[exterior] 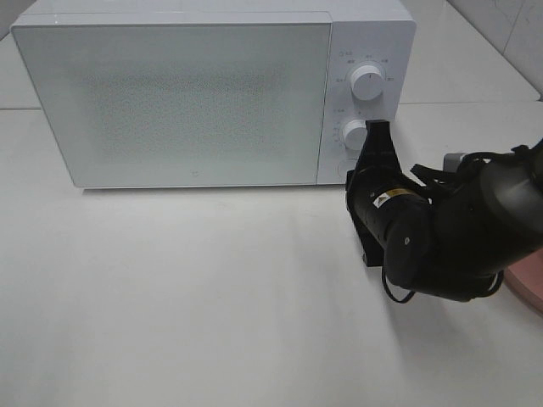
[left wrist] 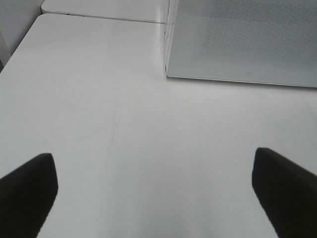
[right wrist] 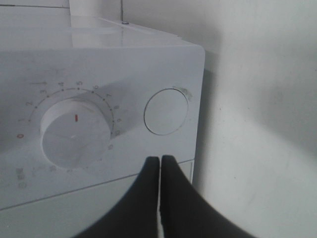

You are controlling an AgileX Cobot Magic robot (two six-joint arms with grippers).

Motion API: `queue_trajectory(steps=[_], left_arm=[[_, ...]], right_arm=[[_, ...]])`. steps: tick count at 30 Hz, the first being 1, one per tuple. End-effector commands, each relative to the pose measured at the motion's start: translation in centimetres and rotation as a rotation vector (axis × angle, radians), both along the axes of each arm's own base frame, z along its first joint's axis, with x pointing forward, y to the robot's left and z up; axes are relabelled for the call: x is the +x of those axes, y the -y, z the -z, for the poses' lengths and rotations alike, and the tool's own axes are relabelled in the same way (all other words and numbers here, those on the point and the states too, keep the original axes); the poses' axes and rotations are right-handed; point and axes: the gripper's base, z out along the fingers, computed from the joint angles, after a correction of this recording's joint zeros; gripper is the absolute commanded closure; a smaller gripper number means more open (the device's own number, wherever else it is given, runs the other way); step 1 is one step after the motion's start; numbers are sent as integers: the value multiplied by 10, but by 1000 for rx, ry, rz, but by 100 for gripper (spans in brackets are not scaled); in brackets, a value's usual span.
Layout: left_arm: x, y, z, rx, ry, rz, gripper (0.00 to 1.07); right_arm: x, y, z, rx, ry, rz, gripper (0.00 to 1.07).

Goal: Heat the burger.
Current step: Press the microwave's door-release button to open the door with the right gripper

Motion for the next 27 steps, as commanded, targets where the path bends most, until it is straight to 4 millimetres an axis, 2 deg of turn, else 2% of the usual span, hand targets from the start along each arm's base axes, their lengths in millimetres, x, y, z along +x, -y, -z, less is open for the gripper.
queue_trajectory(steps=[1,14,23,27], left_arm=[[-4,1,0,-4,23,-2,6],[-4,1,0,-4,23,-2,6],[-3,1,0,-5,17,-2,6],[-3,1,0,-5,17,-2,6]], right_arm=[[9,1,1,0,-2,2,107],[32,0,12,3,-13,18,107],[38,2,13,8,-8,42,107],[42,0,21,7,-29,37,107]])
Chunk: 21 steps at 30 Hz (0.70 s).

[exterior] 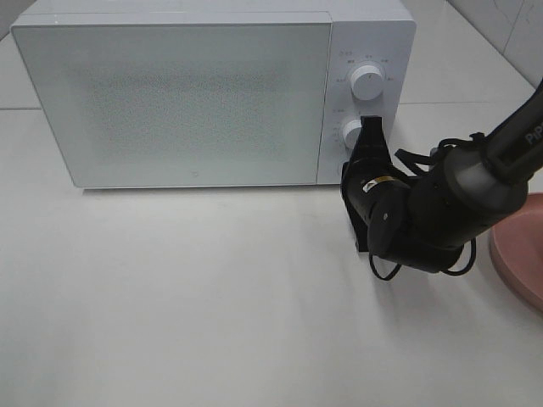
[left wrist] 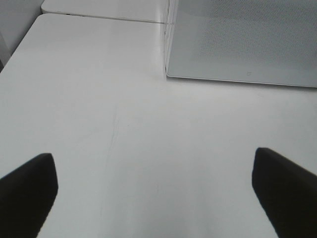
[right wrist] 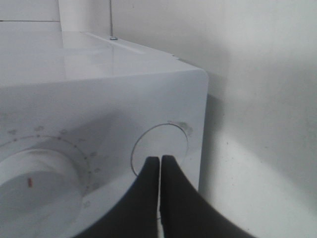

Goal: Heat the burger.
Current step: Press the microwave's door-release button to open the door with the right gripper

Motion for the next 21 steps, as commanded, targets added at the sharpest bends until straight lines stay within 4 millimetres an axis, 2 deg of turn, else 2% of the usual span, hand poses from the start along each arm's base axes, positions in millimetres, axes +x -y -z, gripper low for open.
queue_trajectory(steps=[1,21], left_arm=[[-3,1,0,-5,17,-2,6],[-3,1,0,-5,17,-2,6]], right_arm=[[4,-1,3,-2,-7,-3,107],[22,-4,2,3,72,45,107]])
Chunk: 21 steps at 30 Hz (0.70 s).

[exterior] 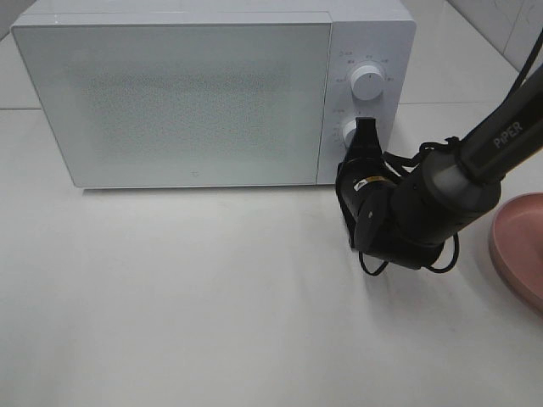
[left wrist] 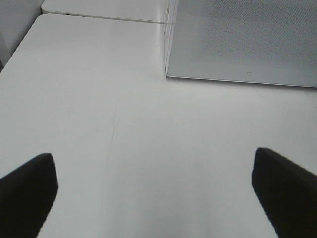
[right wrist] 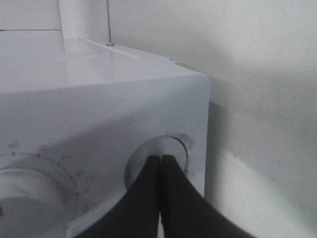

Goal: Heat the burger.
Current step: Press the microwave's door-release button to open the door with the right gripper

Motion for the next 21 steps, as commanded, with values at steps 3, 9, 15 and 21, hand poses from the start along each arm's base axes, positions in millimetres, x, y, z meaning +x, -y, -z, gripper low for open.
queue_trajectory(steps=[3,9,15,21], left_arm=[[-3,1,0,-5,17,-2,6],[-3,1,0,-5,17,-2,6],[-3,1,0,-5,17,-2,6],[-3,1,0,-5,17,-2,6]], right_arm=[[8,-1,-9,-8,64,8,107],[22,0,-22,-29,144,27,107],[38,5,-34,-47,221,48,107],[45,1,-33,-47,247,47,107]])
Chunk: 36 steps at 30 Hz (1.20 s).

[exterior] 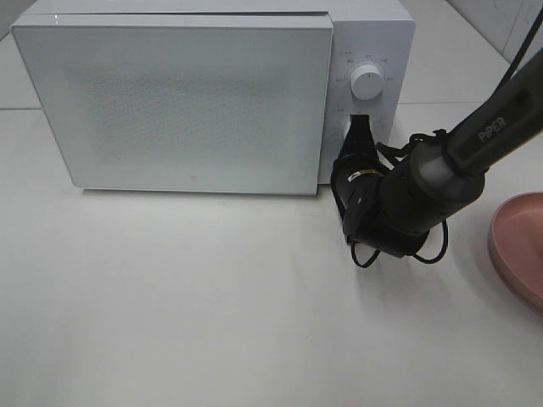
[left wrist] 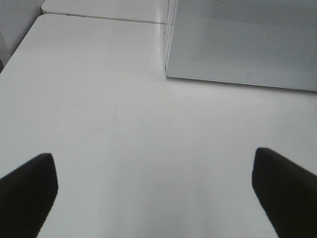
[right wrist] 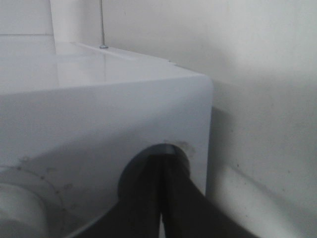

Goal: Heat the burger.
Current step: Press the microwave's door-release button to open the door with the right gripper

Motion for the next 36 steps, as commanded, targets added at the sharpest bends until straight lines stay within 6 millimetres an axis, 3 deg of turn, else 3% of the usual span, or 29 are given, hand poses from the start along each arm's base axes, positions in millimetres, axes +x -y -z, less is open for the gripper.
queue_trajectory(steps=[1,16,36], left_arm=[[-3,1,0,-5,17,-2,6],[-3,1,0,-5,17,-2,6],[-3,1,0,-5,17,-2,6]], right_arm=[[29,4,-35,-36,268,19,107],[22,7,-29,-45,228,14,107],[-28,15,-14,-64,-77,-134,107]])
